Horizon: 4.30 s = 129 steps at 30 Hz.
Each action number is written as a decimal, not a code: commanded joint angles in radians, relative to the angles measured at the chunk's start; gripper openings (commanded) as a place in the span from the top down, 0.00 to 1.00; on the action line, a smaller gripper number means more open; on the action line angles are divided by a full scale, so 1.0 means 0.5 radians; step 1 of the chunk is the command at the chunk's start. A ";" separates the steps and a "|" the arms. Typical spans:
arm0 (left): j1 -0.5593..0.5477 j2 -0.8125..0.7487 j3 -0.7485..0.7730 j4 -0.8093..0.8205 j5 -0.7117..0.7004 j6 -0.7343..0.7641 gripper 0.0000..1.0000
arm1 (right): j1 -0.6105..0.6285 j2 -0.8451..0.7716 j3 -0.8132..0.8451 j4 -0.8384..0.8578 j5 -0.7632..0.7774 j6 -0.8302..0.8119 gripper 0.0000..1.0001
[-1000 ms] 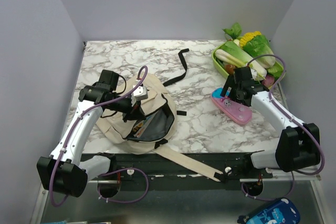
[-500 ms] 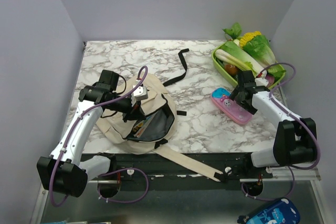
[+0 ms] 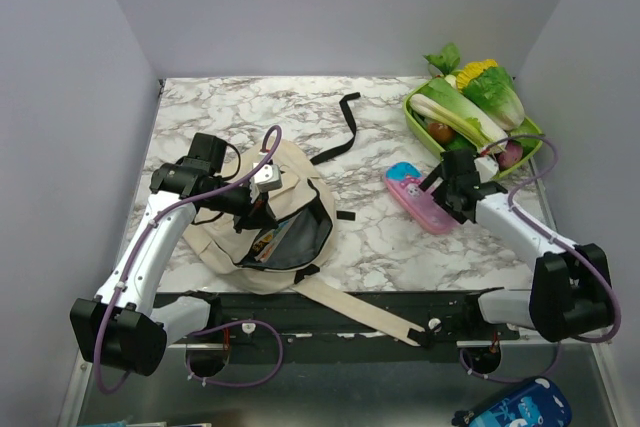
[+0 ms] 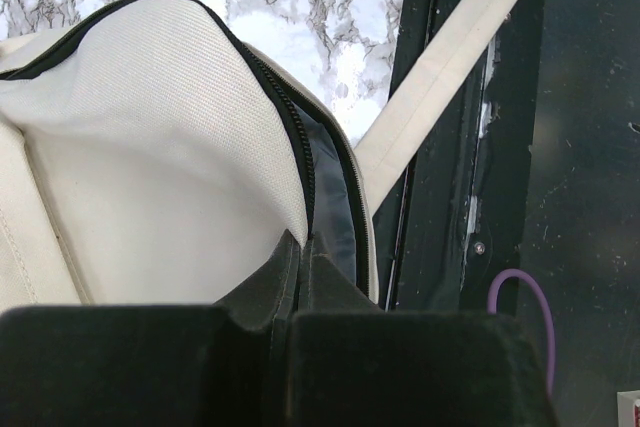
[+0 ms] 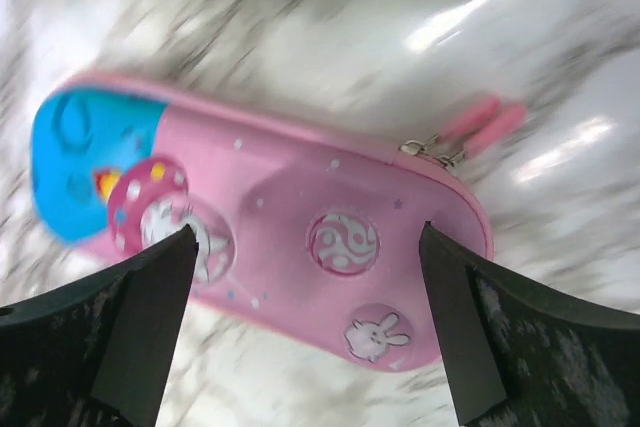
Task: Pack the student bag
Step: Move the stationery to the center of the board, then pick up the stationery from the center of the board.
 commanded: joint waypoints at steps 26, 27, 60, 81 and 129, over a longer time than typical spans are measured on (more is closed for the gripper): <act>-0.005 -0.107 -0.007 -0.003 0.006 -0.015 1.00 | 0.594 0.424 0.353 0.505 -0.212 -0.319 0.00; -0.005 -0.107 -0.004 0.000 0.009 -0.018 1.00 | 0.588 0.448 0.344 0.560 -0.277 -0.350 0.00; -0.005 -0.123 -0.029 0.012 0.021 -0.079 1.00 | 0.830 0.470 0.110 0.693 -0.253 -0.607 0.00; -0.008 -0.110 0.017 0.000 0.021 -0.079 1.00 | 0.861 0.740 0.034 0.806 -0.538 -0.629 0.03; -0.008 -0.092 -0.010 0.358 0.028 -0.376 1.00 | 0.941 -0.782 -0.107 0.592 -1.035 -0.130 1.00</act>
